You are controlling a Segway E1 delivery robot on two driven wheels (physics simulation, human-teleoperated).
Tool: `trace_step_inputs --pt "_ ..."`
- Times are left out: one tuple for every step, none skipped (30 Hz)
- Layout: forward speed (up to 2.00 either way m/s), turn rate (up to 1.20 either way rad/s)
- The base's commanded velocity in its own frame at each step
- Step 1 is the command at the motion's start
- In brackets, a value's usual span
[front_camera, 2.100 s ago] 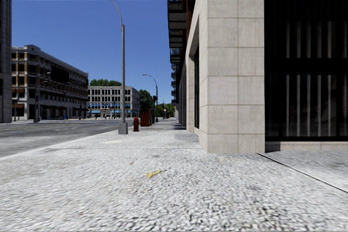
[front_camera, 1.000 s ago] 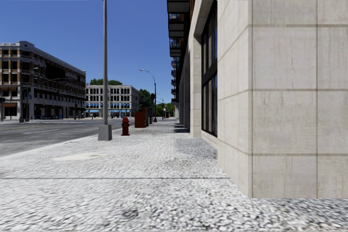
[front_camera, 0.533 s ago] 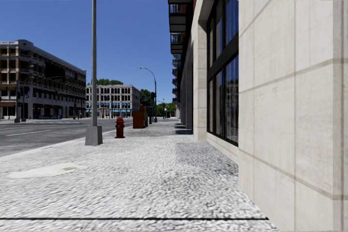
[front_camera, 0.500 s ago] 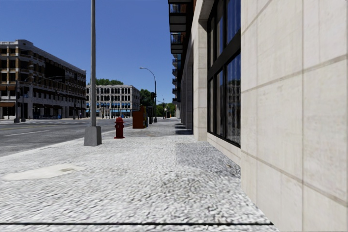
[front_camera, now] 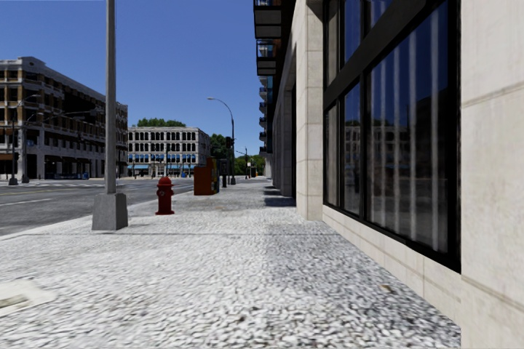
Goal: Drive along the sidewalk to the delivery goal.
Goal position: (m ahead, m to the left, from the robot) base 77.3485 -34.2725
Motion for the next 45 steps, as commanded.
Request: trace_step_inputs --pt "2.0 0.0" --pt "2.0 0.0" --pt "2.0 0.0" --pt "2.0 0.0" --pt "2.0 0.0" --pt "2.0 0.0" --pt "2.0 0.0" --pt "2.0 0.0" --pt "2.0 0.0" --pt "2.0 0.0" --pt "2.0 0.0" --pt "2.0 0.0" --pt "2.0 0.0" --pt "2.0 0.0" --pt "2.0 0.0" --pt "2.0 0.0" --pt "2.0 0.0" --pt "2.0 0.0" --pt "2.0 0.0" --pt "2.0 0.0" --pt "2.0 0.0" --pt "2.0 0.0" --pt "2.0 0.0" --pt "2.0 0.0" --pt "2.0 0.0" --pt "2.0 0.0" --pt "2.0 0.0" --pt "2.0 0.0" --pt "2.0 0.0" --pt "2.0 0.0" --pt "2.0 0.0" --pt "2.0 0.0" --pt "2.0 0.0" --pt "2.0 0.0" --pt "2.0 0.0" --pt "2.0 0.0" --pt "2.0 0.0" --pt "2.0 0.0" --pt "2.0 0.0" --pt "2.0 0.0" --pt "2.0 0.0" --pt "2.0 0.0" --pt "2.0 0.0" --pt "2.0 0.0" --pt "2.0 0.0"
